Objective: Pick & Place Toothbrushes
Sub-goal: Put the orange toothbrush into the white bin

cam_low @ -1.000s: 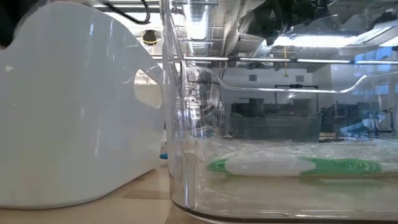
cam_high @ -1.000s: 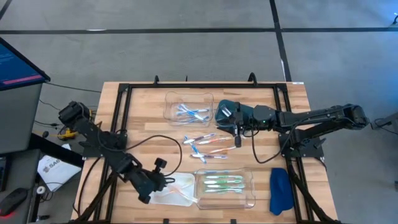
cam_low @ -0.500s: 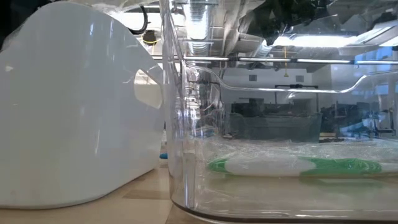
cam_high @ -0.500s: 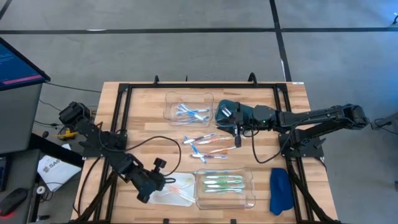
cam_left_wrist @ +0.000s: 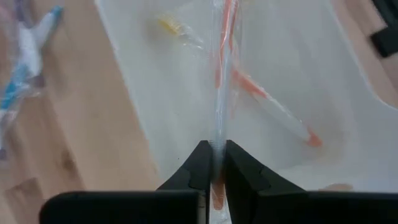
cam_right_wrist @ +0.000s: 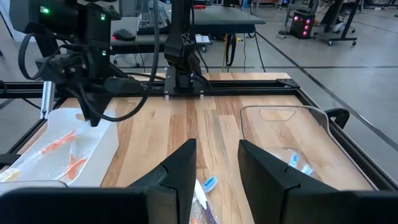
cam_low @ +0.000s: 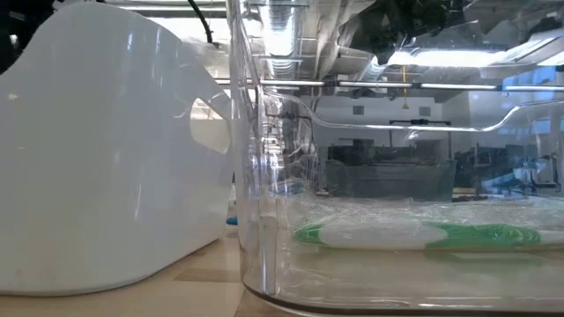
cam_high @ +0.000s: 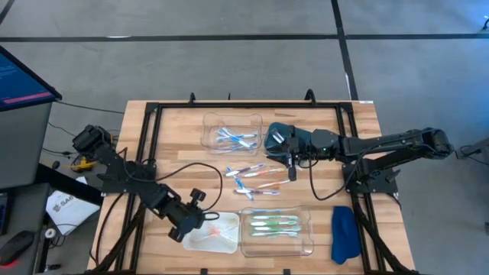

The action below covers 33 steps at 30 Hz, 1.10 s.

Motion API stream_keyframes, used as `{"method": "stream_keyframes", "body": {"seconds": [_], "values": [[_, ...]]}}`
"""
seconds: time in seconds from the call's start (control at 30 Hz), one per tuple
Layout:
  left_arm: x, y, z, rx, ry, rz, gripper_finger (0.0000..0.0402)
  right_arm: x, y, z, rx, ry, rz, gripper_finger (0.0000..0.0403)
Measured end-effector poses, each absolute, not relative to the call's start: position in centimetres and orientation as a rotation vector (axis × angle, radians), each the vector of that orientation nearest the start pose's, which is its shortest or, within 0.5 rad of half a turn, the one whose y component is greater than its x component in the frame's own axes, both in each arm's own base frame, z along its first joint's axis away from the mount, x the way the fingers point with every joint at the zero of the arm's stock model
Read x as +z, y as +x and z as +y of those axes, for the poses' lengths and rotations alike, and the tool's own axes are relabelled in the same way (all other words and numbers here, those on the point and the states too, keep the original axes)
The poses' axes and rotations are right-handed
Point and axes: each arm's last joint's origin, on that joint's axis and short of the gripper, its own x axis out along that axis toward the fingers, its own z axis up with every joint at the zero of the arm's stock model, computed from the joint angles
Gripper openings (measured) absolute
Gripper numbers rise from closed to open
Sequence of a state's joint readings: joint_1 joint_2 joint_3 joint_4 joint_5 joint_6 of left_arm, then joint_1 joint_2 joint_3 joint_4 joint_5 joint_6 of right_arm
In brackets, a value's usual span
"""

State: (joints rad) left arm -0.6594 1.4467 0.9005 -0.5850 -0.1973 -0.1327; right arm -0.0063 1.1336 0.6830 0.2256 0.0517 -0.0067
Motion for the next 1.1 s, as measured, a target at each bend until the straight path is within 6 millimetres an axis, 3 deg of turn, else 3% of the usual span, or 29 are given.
{"method": "stream_keyframes", "body": {"seconds": [0.53,0.83,1.1], "values": [[20.1,21.7,-15.4,-0.391,0.403,1.089,0.0013,26.8,24.9,-0.3,-0.058,-0.012,0.225,0.0113],[17.5,20.9,-14.0,-0.401,0.377,1.168,0.0013,27.0,24.9,-0.4,-0.06,-0.012,0.207,0.0113],[17.1,21.2,-13.6,-0.389,0.352,1.145,0.0028,27.0,24.9,-0.4,-0.06,-0.014,0.207,0.0113]]}}
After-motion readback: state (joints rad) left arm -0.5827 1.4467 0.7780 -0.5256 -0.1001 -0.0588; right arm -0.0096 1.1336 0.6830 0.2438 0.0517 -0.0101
